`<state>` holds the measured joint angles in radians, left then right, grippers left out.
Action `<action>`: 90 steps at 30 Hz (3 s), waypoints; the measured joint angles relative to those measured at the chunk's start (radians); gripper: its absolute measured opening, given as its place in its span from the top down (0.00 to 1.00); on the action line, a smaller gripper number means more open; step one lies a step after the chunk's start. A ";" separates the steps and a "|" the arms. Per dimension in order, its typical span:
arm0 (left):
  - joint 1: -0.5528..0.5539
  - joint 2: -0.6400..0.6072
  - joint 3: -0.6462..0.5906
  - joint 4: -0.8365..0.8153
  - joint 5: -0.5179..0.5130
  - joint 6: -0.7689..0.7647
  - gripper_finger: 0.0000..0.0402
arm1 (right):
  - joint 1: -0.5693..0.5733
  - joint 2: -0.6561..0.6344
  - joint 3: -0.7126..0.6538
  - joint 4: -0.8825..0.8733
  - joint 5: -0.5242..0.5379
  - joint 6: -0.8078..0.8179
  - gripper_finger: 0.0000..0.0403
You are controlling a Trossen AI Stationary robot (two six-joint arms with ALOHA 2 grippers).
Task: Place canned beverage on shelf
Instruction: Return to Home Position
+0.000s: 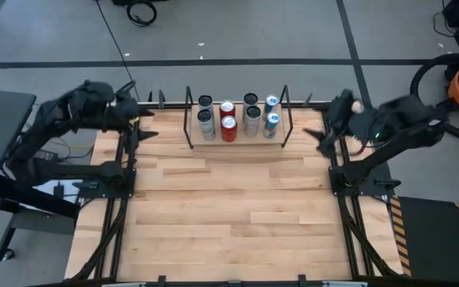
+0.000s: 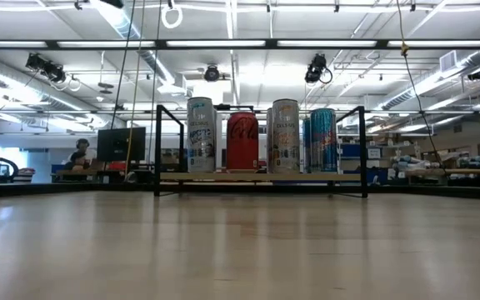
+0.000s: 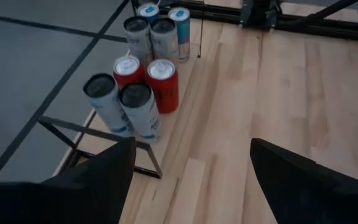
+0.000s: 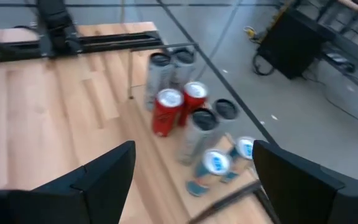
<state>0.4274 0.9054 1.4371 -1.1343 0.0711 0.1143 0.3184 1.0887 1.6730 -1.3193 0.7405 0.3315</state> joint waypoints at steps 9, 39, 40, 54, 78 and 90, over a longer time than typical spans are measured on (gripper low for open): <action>0.000 -0.242 -0.436 0.272 -0.001 -0.026 0.21 | 0.064 -0.202 -0.622 0.630 -0.226 -0.160 0.17; -0.261 -0.383 -1.202 1.044 0.003 -0.102 0.21 | 0.079 -0.276 -1.540 1.824 -0.610 -0.247 0.17; -0.272 -0.383 -1.209 1.044 0.003 -0.093 0.21 | 0.079 -0.276 -1.553 1.835 -0.615 -0.242 0.17; -0.371 -0.383 -1.369 1.212 0.002 -0.050 0.21 | 0.079 -0.276 -1.667 1.999 -0.684 -0.204 0.17; -0.374 -0.383 -1.429 1.254 0.002 -0.077 0.21 | 0.079 -0.273 -1.667 1.808 -0.680 -0.146 0.17; -0.374 -0.383 -1.430 1.254 0.002 -0.077 0.21 | 0.079 -0.273 -1.667 1.795 -0.822 -0.268 0.17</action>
<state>0.0536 0.5228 0.0074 0.1196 0.0731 0.0374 0.3973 0.8162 0.0063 0.4756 -0.0815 0.0637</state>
